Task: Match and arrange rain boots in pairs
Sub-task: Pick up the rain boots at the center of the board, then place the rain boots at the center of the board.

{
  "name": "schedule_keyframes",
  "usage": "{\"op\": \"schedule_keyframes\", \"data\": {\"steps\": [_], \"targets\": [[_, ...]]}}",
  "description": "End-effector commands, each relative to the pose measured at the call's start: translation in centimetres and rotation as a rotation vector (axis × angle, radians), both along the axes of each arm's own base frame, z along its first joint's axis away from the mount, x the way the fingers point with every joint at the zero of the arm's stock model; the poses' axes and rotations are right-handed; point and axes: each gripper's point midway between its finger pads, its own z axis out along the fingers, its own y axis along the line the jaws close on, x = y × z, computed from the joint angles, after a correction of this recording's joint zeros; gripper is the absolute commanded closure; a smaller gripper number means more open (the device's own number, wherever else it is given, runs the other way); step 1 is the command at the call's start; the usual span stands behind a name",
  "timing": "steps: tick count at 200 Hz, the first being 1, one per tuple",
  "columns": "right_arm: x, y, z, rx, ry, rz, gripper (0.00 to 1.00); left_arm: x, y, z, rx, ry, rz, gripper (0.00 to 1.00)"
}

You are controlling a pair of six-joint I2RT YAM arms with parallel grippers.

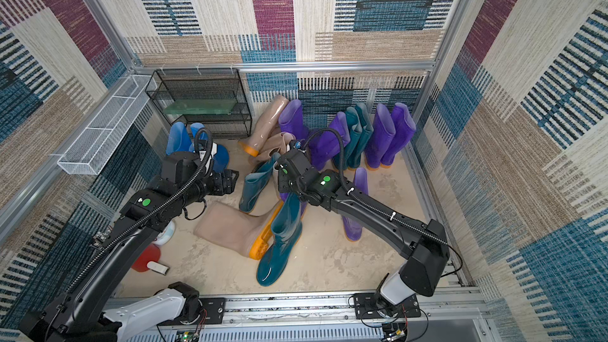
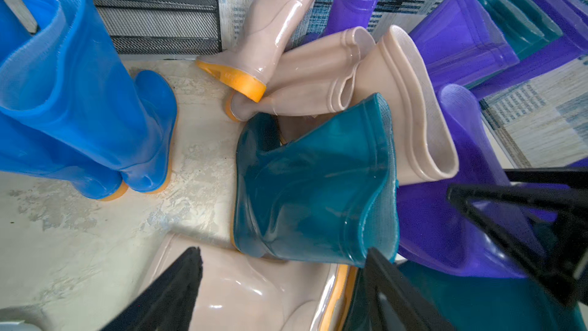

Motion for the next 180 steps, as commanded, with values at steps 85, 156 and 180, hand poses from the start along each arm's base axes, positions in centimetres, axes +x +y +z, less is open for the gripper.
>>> {"op": "schedule_keyframes", "data": {"steps": [85,156,180], "targets": [[1.4,-4.8,11.2,0.009,-0.316,-0.025,1.0,0.1,-1.0,0.8,-0.045,-0.029,-0.038,0.18],[2.7,-6.3,10.1,0.079,-0.254,-0.049,1.0,0.1,-1.2,0.6,-0.044,-0.024,-0.052,0.18],[2.3,-6.5,9.1,0.096,-0.232,-0.063,1.0,0.3,-1.5,0.3,-0.045,-0.01,-0.063,0.18]]}}
